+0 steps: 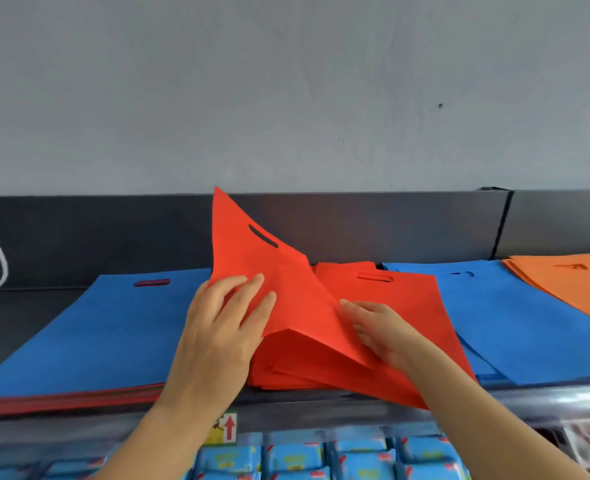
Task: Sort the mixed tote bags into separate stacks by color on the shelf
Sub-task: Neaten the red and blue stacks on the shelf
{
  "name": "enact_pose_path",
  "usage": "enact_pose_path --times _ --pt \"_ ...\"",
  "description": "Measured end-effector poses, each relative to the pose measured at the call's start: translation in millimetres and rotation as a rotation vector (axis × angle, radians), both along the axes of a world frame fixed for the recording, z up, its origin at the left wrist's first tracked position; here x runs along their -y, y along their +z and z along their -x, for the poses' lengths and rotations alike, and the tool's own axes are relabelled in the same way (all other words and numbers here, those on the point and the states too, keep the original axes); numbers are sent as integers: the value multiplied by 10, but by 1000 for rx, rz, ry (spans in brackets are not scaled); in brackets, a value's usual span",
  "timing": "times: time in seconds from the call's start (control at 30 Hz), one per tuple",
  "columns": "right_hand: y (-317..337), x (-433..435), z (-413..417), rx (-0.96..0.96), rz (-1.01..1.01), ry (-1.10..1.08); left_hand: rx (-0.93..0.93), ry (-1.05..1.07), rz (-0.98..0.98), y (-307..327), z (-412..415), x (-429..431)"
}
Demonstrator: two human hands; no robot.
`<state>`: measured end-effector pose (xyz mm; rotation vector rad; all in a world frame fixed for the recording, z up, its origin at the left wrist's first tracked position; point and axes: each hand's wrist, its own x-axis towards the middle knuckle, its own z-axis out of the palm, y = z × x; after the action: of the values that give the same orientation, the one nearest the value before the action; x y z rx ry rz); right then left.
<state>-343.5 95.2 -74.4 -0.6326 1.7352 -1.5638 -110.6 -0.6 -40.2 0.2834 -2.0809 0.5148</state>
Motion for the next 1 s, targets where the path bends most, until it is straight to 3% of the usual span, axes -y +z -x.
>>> enact_pose_path --times 0.13,0.27,0.37,0.5,0.6,0.73,0.8,0.9,1.0 --pt "153 -6 6 79 171 23 58 -66 66 -103 52 39" --pt "502 -248 159 -101 304 -141 174 -98 -75 -80 201 52" --pt "494 -569 411 -249 99 -269 315 -201 -304 -150 398 34" --pt "255 -866 581 -604 -447 -289 637 -178 -624 -357 586 -46" --pt "178 -910 572 -741 -715 -256 546 -169 -740 -403 617 4" --pt "226 -820 552 -606 -559 -379 287 -34 -913 -335 622 197" --pt "224 -765 566 -476 -458 -459 328 82 -1082 -291 587 261" --pt "230 -640 588 -401 -382 -485 365 27 -1387 -262 578 274" --pt "213 -406 574 -381 -283 -392 360 -3 -1434 -317 570 340"
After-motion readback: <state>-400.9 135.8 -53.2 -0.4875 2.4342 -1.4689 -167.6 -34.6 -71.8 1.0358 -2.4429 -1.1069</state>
